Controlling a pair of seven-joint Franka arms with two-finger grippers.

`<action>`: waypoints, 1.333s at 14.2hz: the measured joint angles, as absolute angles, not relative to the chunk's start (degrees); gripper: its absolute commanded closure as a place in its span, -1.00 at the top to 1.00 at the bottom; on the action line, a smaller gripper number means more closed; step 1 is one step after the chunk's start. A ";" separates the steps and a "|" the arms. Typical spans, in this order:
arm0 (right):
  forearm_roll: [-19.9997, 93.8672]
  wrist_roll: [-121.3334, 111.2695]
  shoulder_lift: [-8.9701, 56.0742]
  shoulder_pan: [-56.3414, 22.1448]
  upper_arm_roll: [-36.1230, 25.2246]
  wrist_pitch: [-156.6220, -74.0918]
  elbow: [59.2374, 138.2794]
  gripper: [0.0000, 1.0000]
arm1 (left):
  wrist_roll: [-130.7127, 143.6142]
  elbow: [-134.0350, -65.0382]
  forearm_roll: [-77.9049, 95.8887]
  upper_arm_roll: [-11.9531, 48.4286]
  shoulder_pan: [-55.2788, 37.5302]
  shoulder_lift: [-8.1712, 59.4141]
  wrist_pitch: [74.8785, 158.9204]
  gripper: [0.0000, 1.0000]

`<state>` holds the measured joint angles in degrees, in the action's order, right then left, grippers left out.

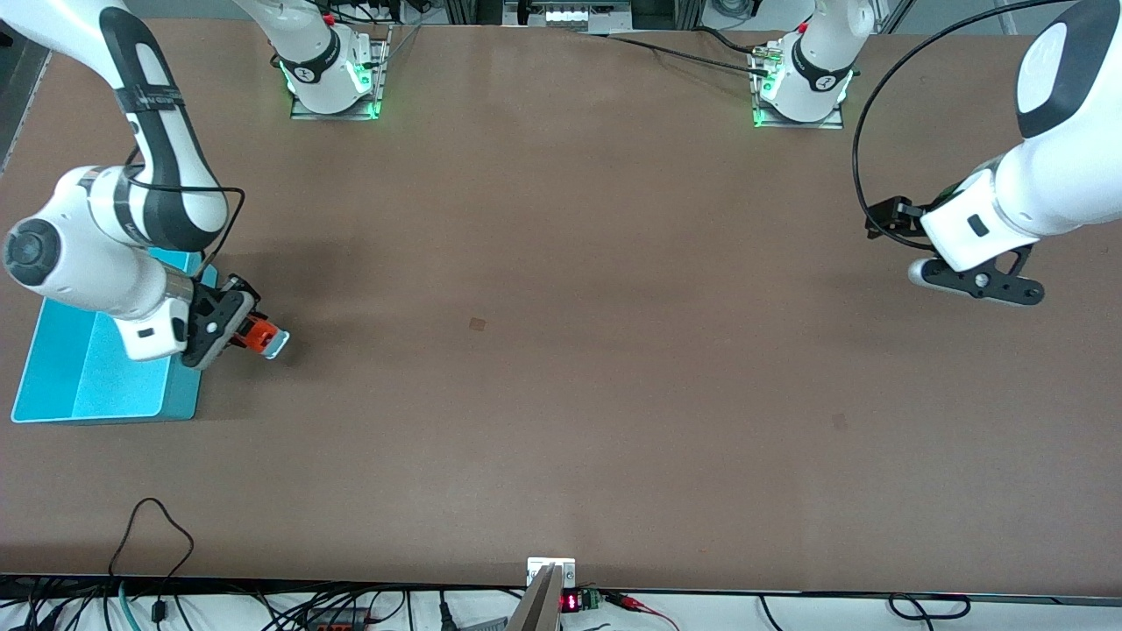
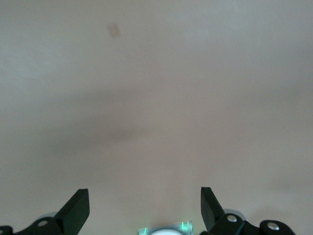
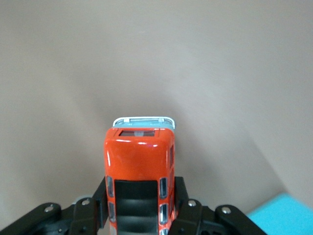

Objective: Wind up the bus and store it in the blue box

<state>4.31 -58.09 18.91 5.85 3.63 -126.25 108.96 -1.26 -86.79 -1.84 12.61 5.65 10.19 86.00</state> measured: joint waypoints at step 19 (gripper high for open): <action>4.29 -25.06 31.57 12.29 -12.86 -132.35 105.92 -1.00 | 0.48 -98.90 -1.82 2.54 -2.53 -1.76 95.76 1.00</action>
<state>4.29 -25.06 31.57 12.29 -12.86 -132.35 105.92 0.48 -98.90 -1.82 2.54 -2.53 -1.76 95.76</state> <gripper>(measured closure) 0.467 0.000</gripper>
